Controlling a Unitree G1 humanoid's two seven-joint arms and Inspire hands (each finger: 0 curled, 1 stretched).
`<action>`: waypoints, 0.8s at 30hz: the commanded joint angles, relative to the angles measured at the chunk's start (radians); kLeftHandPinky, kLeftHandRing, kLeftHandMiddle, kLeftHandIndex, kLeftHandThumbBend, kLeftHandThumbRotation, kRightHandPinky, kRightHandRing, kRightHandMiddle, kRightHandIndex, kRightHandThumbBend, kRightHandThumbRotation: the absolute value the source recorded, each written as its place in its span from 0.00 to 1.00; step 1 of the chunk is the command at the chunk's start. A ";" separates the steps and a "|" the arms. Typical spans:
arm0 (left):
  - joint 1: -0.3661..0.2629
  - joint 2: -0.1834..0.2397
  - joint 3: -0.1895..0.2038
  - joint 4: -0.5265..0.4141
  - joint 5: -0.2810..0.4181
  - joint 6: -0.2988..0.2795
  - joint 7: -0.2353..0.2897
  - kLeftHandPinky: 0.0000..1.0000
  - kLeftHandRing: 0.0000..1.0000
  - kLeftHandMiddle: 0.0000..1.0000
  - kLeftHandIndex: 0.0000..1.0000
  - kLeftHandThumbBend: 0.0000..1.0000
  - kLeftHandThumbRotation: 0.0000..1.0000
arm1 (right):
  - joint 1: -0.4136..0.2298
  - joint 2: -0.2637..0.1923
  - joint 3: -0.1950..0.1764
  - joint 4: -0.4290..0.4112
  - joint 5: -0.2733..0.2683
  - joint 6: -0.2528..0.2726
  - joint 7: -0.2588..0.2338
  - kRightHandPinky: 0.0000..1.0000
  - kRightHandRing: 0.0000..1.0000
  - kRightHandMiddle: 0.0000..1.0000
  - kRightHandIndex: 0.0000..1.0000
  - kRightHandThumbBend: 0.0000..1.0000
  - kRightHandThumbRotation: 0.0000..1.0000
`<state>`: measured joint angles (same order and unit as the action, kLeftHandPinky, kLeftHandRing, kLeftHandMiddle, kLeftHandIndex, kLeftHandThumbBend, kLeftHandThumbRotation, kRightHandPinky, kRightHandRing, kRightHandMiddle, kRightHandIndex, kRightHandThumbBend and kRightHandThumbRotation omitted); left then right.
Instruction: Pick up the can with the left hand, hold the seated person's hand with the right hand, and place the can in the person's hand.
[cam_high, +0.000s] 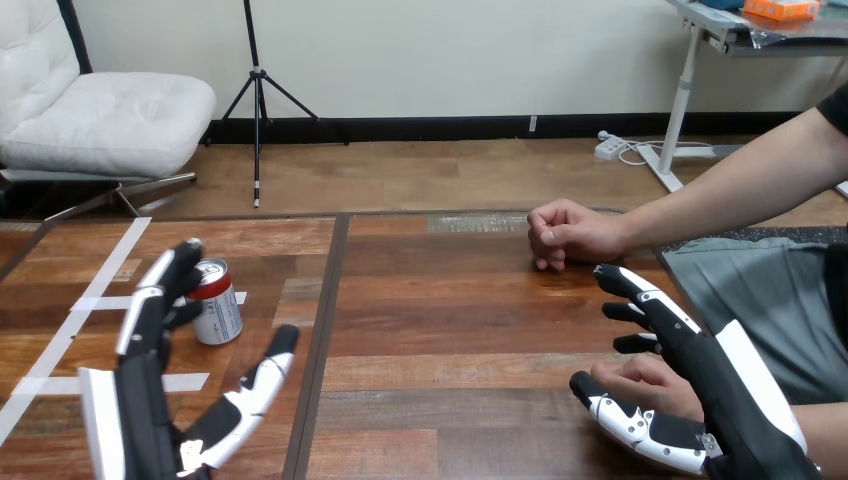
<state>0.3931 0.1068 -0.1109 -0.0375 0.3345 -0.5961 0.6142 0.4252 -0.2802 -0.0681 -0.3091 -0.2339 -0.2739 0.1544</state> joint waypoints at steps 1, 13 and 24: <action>-0.033 -0.076 0.023 0.003 0.013 -0.045 0.026 0.76 0.82 0.84 0.82 0.65 0.09 | -0.056 -0.012 -0.010 -0.003 0.018 -0.019 -0.003 0.78 0.88 0.92 0.91 0.41 0.11; -0.041 -0.072 0.039 0.007 0.035 -0.083 0.061 0.79 0.84 0.84 0.83 0.61 0.05 | -0.060 -0.014 -0.011 -0.009 0.015 -0.006 -0.001 0.77 0.87 0.92 0.91 0.42 0.11; -0.066 -0.065 0.060 0.004 0.071 -0.037 0.091 0.77 0.83 0.84 0.83 0.62 0.07 | -0.067 -0.018 -0.011 -0.002 0.014 -0.012 0.000 0.76 0.87 0.92 0.90 0.42 0.10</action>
<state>0.3893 0.1058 -0.0926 -0.0353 0.3767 -0.6528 0.6893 0.4210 -0.2828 -0.0685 -0.3090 -0.2334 -0.2738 0.1560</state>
